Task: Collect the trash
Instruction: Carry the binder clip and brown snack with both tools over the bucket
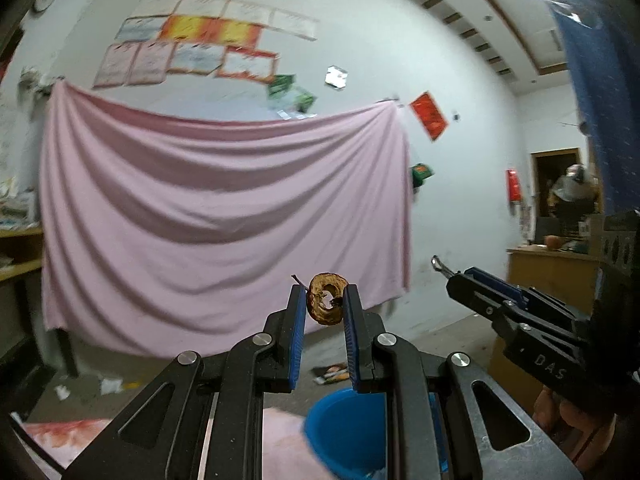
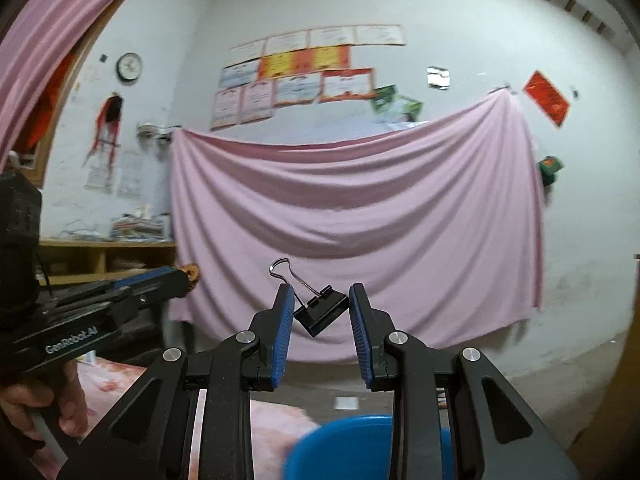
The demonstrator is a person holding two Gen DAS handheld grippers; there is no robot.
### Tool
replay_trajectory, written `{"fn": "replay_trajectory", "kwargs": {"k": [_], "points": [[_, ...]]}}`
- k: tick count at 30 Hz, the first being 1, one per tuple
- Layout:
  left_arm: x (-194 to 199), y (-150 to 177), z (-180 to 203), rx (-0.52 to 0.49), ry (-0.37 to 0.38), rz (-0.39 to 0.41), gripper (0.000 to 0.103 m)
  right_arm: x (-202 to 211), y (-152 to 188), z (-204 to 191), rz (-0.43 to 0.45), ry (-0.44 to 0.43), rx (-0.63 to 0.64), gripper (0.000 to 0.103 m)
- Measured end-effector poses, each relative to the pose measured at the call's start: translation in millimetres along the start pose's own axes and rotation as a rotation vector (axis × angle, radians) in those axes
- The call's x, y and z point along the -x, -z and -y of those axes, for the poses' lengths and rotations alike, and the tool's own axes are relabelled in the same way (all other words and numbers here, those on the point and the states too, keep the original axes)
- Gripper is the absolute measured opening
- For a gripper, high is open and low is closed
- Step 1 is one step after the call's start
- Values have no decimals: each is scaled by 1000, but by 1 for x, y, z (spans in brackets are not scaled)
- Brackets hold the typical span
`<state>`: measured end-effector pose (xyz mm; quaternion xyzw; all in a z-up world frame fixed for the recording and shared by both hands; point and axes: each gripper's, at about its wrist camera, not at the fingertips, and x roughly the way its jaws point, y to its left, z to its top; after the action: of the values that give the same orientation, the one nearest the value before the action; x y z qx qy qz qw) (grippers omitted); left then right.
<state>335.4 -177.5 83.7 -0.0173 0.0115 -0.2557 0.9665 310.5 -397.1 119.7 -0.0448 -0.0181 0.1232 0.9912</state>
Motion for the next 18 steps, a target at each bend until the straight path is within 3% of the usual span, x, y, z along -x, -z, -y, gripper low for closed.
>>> {"fn": "replay_trajectory", "kwargs": {"k": [7, 18], "points": [[-34, 5, 57, -21, 80, -8, 15, 19, 11, 46, -22, 91, -29, 26], [-82, 43, 86, 11, 116, -173, 15, 8, 45, 83, -193, 140, -84, 26]]}}
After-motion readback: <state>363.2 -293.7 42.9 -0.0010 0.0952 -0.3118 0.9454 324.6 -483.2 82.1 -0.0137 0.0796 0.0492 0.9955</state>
